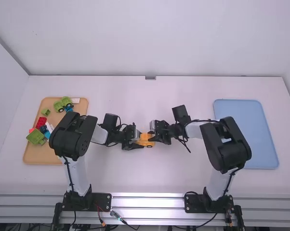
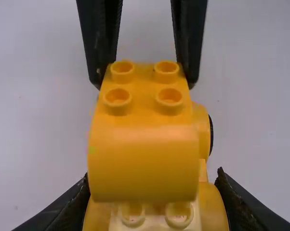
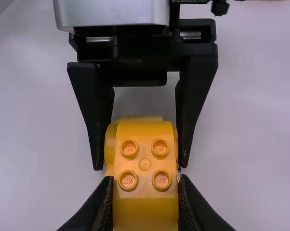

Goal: Assemble lego blocks to make yellow taxi

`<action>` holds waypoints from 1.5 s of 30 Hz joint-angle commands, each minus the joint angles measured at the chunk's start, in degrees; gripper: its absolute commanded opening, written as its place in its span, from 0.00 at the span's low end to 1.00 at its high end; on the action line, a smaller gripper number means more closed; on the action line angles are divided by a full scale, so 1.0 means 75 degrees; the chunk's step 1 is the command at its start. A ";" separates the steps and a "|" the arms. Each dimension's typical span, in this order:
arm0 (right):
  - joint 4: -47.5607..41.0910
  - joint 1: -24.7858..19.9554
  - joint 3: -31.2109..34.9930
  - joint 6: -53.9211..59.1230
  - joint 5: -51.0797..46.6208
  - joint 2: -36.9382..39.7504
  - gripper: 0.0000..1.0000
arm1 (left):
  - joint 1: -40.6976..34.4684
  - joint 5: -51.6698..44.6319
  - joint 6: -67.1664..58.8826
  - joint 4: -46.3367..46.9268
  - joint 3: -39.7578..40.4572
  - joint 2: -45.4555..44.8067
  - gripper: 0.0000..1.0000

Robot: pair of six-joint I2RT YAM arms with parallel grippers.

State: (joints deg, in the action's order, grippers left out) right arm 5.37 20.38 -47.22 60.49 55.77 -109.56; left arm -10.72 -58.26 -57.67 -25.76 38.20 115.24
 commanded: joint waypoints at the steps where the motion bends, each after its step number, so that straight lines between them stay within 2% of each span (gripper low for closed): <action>1: 0.0061 0.0020 0.0169 -0.0291 -0.0032 0.0221 0.00 | -0.0070 0.0093 -0.0061 0.0050 0.0055 0.0052 0.37; 6: 0.0082 -0.0015 0.0216 -0.0192 0.0187 0.0221 0.00 | -0.0070 0.0093 -0.0058 0.0032 0.0058 0.0052 0.37; 16: 0.0271 0.0344 0.0216 -0.0268 -0.0111 0.0221 0.00 | -0.0076 0.0044 -0.0093 0.0157 0.0067 0.0052 0.38; 26: 0.0329 0.0449 0.0213 -0.0516 -0.0539 0.0149 0.00 | -0.0073 0.0038 -0.0099 0.0195 0.0044 0.0052 0.38; 30: 0.0481 0.0455 0.0216 -0.0953 -0.0842 0.0149 0.00 | -0.0073 0.0038 -0.0560 0.0332 -0.0044 0.0052 0.27; 37: 0.0367 0.0460 0.0216 -0.1180 -0.1116 0.0149 0.00 | -0.0073 0.0038 -0.0752 0.0425 -0.0087 0.0052 0.27; 45: 0.0149 0.0933 0.0207 -0.1093 -0.1996 0.0149 0.00 | -0.0073 0.0038 -0.0749 0.0428 -0.0073 0.0052 0.27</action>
State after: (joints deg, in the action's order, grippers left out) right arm 6.72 24.86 -46.35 52.71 47.53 -107.39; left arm -10.22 -58.67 -60.71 -23.31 38.68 115.22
